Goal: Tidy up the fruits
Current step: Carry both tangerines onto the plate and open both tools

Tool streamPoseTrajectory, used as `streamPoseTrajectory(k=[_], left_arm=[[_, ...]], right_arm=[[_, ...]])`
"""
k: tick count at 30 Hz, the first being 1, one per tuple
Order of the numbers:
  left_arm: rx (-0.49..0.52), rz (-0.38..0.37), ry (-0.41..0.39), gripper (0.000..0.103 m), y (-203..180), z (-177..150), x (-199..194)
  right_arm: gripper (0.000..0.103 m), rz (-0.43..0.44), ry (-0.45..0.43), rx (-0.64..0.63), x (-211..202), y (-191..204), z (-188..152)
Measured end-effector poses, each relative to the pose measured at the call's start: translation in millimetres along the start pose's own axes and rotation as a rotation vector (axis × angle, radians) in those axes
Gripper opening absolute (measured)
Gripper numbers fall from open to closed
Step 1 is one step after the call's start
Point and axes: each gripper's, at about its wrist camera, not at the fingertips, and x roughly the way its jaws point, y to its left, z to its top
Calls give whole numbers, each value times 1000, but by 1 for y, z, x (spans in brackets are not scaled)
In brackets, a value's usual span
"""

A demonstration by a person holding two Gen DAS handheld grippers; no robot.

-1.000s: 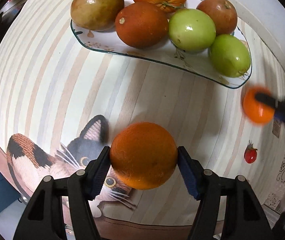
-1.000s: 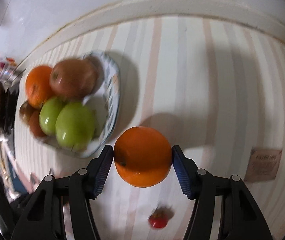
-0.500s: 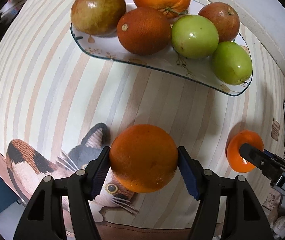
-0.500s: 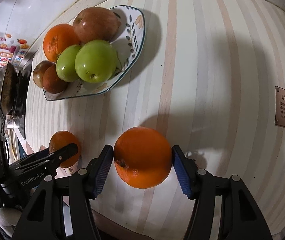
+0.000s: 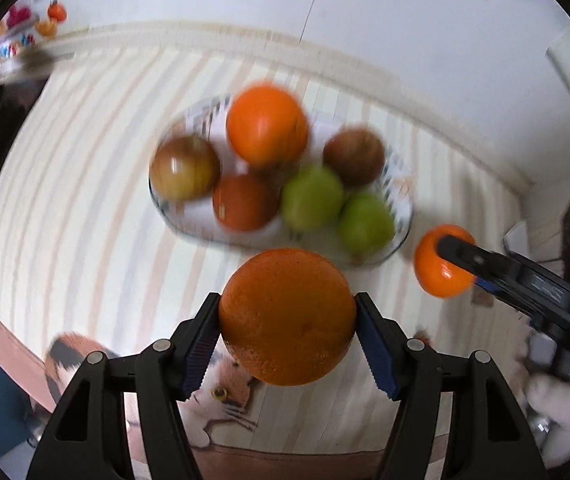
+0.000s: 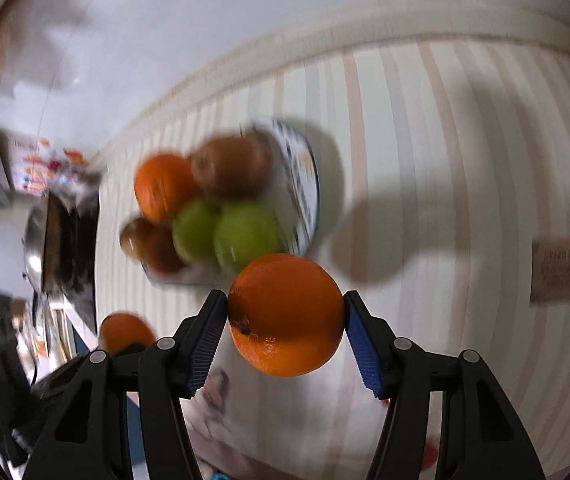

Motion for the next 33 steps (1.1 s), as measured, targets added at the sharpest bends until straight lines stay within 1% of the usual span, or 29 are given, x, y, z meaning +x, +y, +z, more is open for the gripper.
streamPoseTrajectory(k=[2, 4, 7, 11, 15, 18, 21, 25, 27, 33], left_arm=[[1, 2, -29, 64, 2, 17, -10], [6, 23, -48, 64, 8, 34, -12], [2, 56, -50, 64, 22, 62, -8], [-7, 99, -17, 64, 42, 97, 13], [-42, 107, 64, 64, 62, 129, 45], [-55, 100, 104, 64, 72, 141, 65], [-49, 93, 133, 64, 73, 149, 78], [-47, 90, 147, 64, 79, 152, 85], [-69, 59, 148, 65, 85, 150, 86], [-109, 6, 155, 66, 96, 147, 90]], right_arm=[[62, -16, -25, 1, 4, 4, 19], [62, -38, -34, -1, 12, 7, 36], [62, -76, -32, -21, 27, 11, 53], [62, -114, -25, -42, 47, 23, 54], [62, -114, -23, -31, 55, 22, 51], [62, -107, -22, -16, 58, 19, 54], [62, -105, -18, 2, 60, 14, 56], [63, -78, -13, 32, 59, 6, 59], [63, -62, -5, 35, 60, 5, 59], [64, -56, 7, 13, 61, 10, 59]])
